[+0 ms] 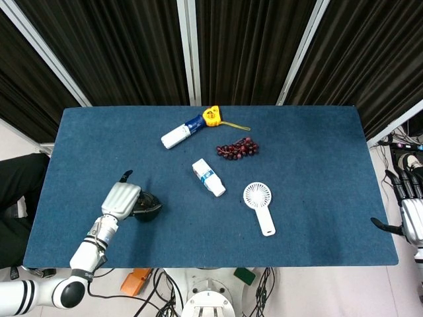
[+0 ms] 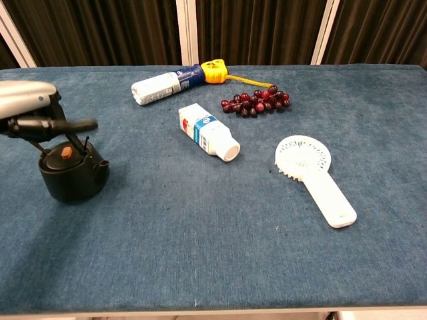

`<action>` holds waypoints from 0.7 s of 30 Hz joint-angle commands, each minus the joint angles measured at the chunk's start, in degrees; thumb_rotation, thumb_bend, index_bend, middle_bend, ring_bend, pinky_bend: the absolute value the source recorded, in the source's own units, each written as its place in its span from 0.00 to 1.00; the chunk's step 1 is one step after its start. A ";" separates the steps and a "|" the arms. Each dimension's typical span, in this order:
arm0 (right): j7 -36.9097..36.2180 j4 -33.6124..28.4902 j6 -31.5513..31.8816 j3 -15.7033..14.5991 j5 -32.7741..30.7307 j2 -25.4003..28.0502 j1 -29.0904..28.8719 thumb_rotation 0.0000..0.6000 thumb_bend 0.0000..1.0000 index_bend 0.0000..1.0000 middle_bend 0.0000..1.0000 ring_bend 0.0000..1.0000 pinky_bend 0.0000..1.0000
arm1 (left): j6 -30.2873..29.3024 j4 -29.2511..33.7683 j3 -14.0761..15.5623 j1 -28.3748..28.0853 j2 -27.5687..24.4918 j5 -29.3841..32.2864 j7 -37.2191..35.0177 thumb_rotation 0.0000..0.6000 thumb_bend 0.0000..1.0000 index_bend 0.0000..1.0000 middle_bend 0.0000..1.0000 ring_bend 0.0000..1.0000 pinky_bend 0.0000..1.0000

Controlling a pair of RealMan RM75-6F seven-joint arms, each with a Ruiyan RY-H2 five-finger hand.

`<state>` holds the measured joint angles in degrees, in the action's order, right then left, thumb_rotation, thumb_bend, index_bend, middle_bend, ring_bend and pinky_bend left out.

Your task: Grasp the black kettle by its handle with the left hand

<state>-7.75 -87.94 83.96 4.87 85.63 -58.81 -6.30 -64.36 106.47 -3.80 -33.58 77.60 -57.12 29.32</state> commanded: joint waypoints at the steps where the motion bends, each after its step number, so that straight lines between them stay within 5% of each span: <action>1: -0.03 0.00 0.07 0.02 0.02 0.02 0.03 1.00 0.00 0.00 0.03 0.00 0.00 | 0.00 -1.87 -0.47 0.90 -0.10 -2.76 -3.25 0.01 0.06 1.00 1.00 0.90 0.00; 5: -0.18 -0.06 0.41 0.23 -0.10 0.22 0.16 1.00 0.00 0.00 0.03 0.00 0.00 | -1.17 -3.18 -0.61 1.19 0.75 -3.35 -2.95 0.03 0.09 1.00 1.00 0.91 0.03; 15: -0.17 -1.20 2.39 1.44 -0.12 2.14 0.53 1.00 0.00 0.00 0.03 0.00 0.00 | -3.96 -3.91 -1.86 1.82 0.91 -4.06 -2.26 0.44 0.20 1.00 1.00 0.93 0.20; 21: -0.05 -1.69 2.30 1.53 -0.03 2.33 0.44 1.00 0.00 0.00 0.03 0.00 0.00 | -4.23 -4.47 -2.88 2.12 0.88 -3.19 -3.35 0.45 0.24 1.00 1.00 0.94 0.28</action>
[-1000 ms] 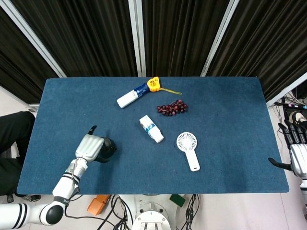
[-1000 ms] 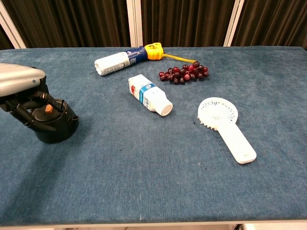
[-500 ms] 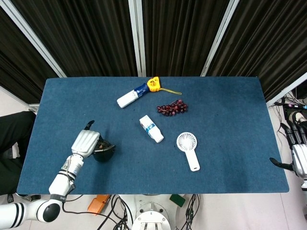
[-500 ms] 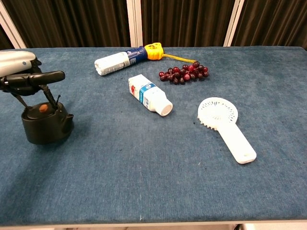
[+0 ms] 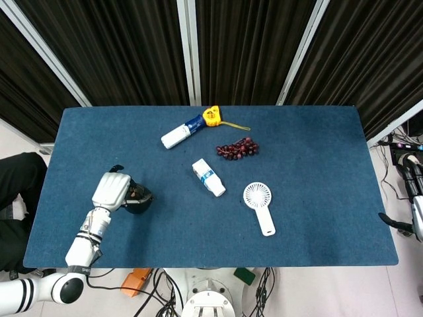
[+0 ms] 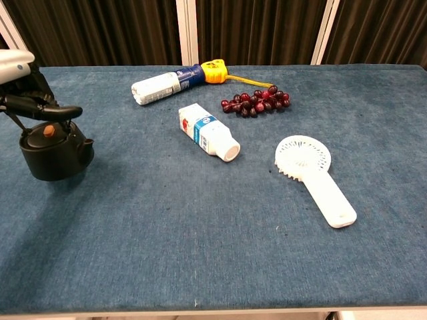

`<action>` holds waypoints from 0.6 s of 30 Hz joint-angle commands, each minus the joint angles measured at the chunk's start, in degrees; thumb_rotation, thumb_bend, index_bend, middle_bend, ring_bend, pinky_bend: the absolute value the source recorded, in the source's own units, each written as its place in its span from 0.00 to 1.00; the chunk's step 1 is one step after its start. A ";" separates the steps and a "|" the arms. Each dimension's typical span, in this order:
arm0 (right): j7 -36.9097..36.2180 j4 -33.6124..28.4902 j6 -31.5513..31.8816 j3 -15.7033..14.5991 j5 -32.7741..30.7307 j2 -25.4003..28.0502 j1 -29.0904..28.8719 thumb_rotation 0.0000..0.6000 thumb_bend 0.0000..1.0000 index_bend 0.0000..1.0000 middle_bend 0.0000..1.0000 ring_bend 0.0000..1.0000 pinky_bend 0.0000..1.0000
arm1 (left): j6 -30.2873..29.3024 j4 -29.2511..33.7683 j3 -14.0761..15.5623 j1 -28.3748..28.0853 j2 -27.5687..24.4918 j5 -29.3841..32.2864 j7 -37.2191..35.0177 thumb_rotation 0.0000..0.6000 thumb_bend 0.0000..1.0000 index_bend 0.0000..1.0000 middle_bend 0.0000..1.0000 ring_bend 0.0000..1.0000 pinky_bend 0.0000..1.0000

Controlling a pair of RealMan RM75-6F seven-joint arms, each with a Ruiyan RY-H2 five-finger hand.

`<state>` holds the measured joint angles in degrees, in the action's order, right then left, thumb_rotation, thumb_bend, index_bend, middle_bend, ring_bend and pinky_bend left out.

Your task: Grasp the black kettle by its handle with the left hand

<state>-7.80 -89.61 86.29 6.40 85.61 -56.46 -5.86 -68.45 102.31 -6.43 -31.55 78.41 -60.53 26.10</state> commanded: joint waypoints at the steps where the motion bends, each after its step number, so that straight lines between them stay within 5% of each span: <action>1: 0.02 -0.01 -0.11 -0.02 -0.02 -0.04 -0.03 1.00 0.00 0.00 0.03 0.00 0.00 | -0.20 -0.48 -0.38 0.12 0.17 0.38 -0.20 0.45 0.24 1.00 1.00 0.94 0.29; 7: 0.15 -0.04 -0.52 -0.04 -0.25 -0.21 -0.13 1.00 0.00 0.00 0.03 0.00 0.00 | -0.27 -1.66 -0.87 0.30 0.79 1.21 -0.57 0.46 0.26 1.00 1.00 0.96 0.35; 18: 0.42 -0.28 -0.57 -0.19 -0.32 -0.42 0.04 1.00 0.00 0.00 0.03 0.00 0.00 | -0.69 -3.02 -0.67 0.62 1.40 0.84 0.23 0.64 0.37 1.00 1.00 0.98 0.42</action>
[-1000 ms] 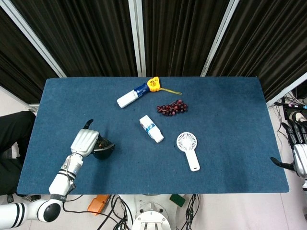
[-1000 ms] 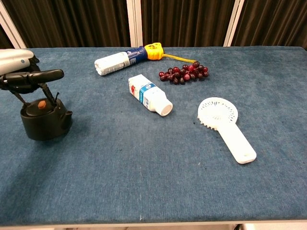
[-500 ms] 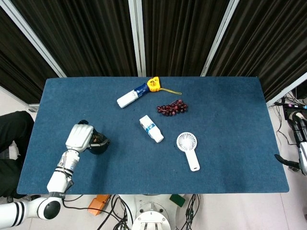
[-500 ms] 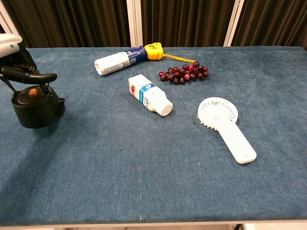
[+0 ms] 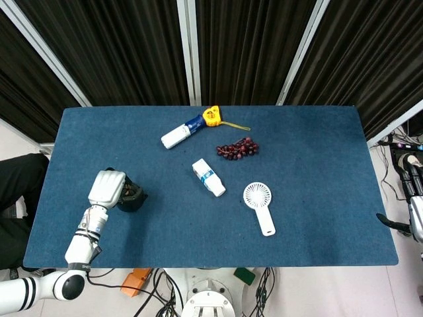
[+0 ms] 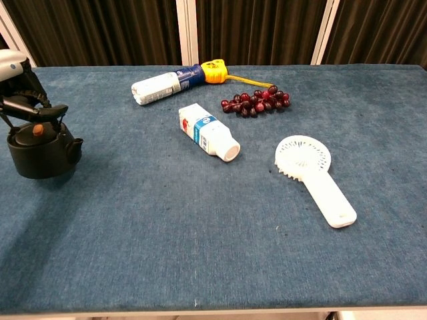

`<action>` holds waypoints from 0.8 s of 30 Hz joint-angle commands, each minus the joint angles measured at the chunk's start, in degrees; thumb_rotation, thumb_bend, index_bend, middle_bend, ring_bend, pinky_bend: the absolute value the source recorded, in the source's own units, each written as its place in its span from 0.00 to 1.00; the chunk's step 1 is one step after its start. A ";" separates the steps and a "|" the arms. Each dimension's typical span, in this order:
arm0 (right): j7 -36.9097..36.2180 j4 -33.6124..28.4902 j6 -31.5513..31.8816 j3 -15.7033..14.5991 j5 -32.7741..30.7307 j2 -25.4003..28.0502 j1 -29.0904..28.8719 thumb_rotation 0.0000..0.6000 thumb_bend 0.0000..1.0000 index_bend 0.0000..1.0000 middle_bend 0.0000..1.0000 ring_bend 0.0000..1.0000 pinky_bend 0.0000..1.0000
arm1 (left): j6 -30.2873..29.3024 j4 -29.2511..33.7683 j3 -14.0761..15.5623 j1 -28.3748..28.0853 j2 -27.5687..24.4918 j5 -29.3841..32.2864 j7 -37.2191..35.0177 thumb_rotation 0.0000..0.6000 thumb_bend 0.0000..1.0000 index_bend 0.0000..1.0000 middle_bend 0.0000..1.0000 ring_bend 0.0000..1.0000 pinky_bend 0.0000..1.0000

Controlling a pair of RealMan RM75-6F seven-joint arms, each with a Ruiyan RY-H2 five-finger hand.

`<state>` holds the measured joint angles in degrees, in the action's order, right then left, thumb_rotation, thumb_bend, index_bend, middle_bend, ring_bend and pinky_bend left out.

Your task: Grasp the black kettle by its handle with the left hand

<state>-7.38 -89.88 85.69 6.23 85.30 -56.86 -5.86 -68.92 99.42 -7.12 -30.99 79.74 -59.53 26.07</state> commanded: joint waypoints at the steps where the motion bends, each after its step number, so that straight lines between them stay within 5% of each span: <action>1: 0.02 -0.01 0.05 -0.03 -0.01 -0.03 0.07 1.00 0.00 0.00 0.03 0.00 0.00 | -0.40 -0.17 0.01 0.11 0.14 -0.25 0.33 0.65 0.37 1.00 1.00 0.98 0.42; 11: 0.12 -0.19 0.57 -0.25 0.14 0.06 0.58 1.00 0.00 0.00 0.03 0.00 0.00 | -2.82 -0.42 0.34 0.40 1.43 -2.06 3.57 0.80 0.42 1.00 1.00 0.98 0.47; 24: -0.96 0.53 0.86 -0.48 0.03 -0.14 1.18 1.00 0.00 0.00 0.03 0.00 0.00 | -4.20 0.33 -0.58 0.38 2.03 -2.50 5.93 0.84 0.42 1.00 1.00 0.98 0.48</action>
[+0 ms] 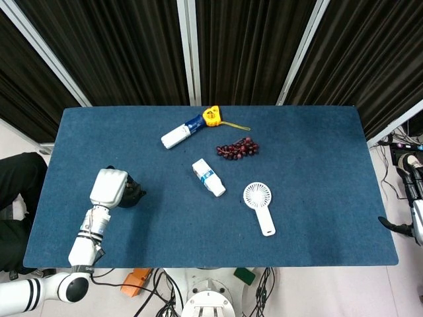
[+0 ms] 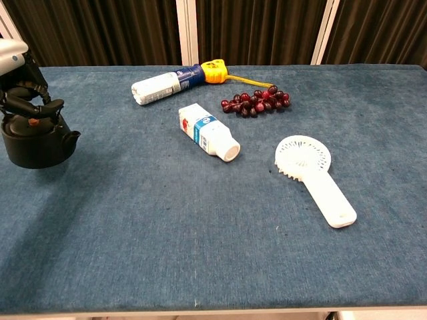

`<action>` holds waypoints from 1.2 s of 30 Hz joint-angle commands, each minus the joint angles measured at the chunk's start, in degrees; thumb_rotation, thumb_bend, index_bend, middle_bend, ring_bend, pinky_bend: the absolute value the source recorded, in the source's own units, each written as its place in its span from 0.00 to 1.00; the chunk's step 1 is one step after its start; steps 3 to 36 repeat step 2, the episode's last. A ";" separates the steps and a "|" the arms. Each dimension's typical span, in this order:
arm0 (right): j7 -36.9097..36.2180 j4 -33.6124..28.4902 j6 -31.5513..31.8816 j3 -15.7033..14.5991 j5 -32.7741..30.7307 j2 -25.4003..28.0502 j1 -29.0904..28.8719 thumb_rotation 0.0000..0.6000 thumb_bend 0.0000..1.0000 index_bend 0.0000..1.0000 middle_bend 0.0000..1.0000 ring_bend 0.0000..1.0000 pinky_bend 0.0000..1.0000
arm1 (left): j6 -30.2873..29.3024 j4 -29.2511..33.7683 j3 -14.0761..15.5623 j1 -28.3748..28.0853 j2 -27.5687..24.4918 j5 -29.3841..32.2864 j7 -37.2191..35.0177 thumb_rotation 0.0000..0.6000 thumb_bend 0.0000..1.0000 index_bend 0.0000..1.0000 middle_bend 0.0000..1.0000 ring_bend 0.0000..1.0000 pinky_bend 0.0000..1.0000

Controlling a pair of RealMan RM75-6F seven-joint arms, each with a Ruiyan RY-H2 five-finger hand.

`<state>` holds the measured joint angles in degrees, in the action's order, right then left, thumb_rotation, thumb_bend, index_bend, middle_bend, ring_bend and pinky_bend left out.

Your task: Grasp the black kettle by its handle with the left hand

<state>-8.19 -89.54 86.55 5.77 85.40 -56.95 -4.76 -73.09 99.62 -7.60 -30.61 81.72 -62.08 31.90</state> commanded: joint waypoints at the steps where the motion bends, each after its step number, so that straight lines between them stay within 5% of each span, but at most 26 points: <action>1: -0.17 0.23 -0.01 -0.02 -0.08 -0.06 0.09 1.00 0.00 0.00 0.03 0.00 0.00 | 0.00 0.18 -0.17 0.00 0.07 0.07 0.08 0.84 0.42 1.00 1.00 0.98 0.48; 36: -0.21 0.28 -0.03 -0.02 -0.09 -0.06 0.10 1.00 0.00 0.00 0.03 0.00 0.00 | 0.00 0.19 -0.21 0.00 0.10 0.08 0.11 0.84 0.42 1.00 1.00 0.98 0.48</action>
